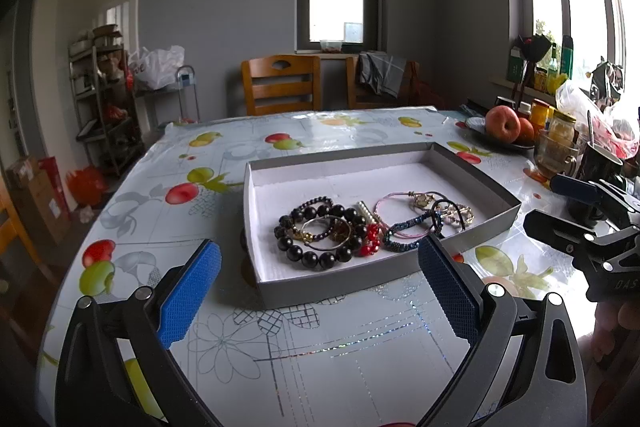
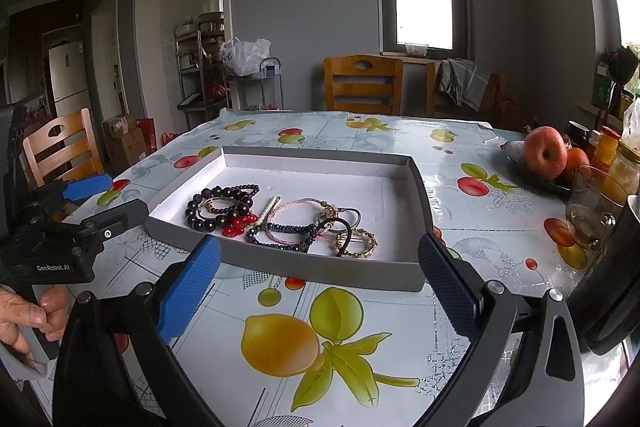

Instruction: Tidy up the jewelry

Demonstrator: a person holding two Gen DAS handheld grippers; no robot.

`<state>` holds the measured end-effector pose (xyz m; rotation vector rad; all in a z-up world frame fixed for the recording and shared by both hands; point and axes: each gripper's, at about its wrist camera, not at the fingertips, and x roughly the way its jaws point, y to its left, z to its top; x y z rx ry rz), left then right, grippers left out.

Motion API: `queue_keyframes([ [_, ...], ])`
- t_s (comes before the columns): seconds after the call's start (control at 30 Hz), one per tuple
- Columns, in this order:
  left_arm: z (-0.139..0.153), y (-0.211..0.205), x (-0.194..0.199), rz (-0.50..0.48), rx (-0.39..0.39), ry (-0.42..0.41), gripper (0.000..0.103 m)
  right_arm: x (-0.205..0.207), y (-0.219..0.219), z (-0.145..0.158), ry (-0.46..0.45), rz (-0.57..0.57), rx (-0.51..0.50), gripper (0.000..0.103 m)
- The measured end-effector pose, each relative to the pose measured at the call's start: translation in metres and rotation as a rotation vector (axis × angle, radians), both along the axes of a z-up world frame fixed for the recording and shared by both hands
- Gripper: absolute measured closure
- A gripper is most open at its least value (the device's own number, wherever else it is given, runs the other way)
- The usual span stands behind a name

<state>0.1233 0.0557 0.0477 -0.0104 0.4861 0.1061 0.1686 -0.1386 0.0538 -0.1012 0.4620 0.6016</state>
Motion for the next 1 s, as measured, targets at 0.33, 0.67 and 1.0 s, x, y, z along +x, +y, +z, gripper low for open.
queue_keyframes([
  [0.33,0.0001,0.0005,0.0000,0.001,-0.002,0.001,0.005,0.0013,0.0007,-0.0009,0.004,0.001,-0.002,0.006],
  [0.67,0.0004,0.0003,0.0002,0.001,-0.001,0.000,0.005,0.0014,0.0006,-0.0008,0.003,0.001,-0.002,0.006],
  [1.0,-0.0023,-0.0004,-0.0008,0.001,-0.002,0.004,0.005,0.0015,0.0006,-0.0005,0.003,0.001,-0.001,0.006],
])
